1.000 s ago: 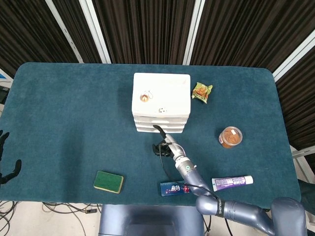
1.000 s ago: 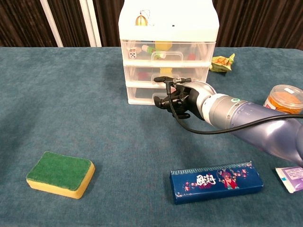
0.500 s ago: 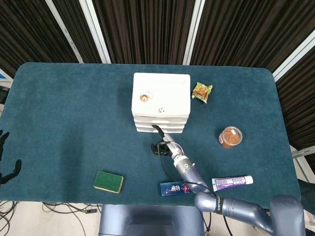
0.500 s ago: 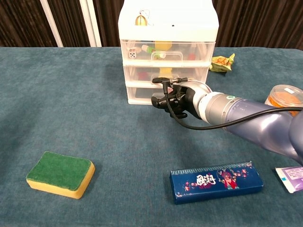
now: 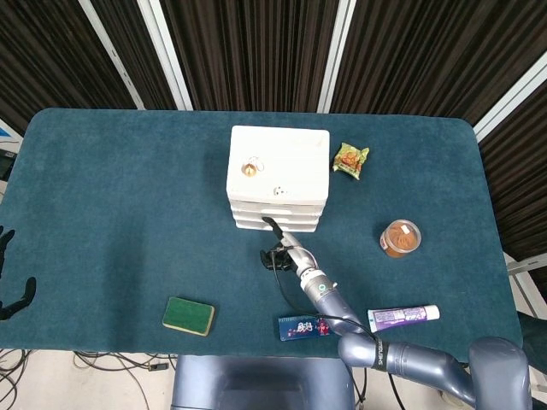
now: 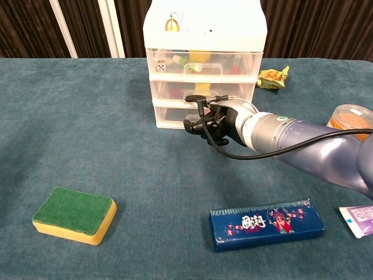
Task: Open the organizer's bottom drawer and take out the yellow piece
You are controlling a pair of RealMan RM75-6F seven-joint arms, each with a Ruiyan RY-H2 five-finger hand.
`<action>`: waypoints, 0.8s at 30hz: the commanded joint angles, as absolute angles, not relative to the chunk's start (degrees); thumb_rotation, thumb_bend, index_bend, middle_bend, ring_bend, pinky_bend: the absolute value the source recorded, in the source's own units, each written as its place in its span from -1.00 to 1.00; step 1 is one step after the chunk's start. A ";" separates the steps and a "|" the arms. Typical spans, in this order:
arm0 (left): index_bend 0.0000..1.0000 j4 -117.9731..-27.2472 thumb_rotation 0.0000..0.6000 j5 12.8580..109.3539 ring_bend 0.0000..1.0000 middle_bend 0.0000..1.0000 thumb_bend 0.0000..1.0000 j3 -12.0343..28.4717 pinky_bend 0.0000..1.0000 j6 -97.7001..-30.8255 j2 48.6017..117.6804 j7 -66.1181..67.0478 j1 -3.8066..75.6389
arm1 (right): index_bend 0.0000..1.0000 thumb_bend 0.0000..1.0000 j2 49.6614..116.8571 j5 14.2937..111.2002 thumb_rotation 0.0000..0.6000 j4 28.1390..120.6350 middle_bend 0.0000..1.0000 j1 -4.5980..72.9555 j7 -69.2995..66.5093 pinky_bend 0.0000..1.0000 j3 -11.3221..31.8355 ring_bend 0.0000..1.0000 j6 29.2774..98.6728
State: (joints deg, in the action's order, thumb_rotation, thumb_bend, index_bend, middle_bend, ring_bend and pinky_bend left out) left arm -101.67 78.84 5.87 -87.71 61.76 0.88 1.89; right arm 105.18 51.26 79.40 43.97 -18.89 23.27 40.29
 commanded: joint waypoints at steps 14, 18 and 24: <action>-1.00 -101.77 1.00 78.61 -1.00 -1.00 -0.19 5.92 -1.00 -87.64 61.79 1.13 1.91 | -0.80 0.24 104.70 52.29 1.00 80.15 1.00 43.65 -19.79 0.99 22.56 1.00 39.85; -1.00 -101.79 1.00 78.50 -1.00 -1.00 -0.19 5.98 -1.00 -87.68 61.77 1.16 1.89 | -0.79 0.24 104.33 52.66 1.00 80.65 1.00 43.39 -20.01 0.99 22.14 1.00 39.66; -1.00 -101.82 1.00 78.36 -1.00 -1.00 -0.19 6.01 -1.00 -87.61 61.80 1.34 1.92 | -0.79 0.24 103.99 52.95 1.00 81.11 1.00 43.07 -20.43 0.99 21.61 1.00 39.31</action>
State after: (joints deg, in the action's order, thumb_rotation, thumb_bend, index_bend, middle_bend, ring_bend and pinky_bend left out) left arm -101.82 78.37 6.01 -87.61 61.80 1.33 1.92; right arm 104.01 52.93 81.09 43.09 -20.41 21.63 39.32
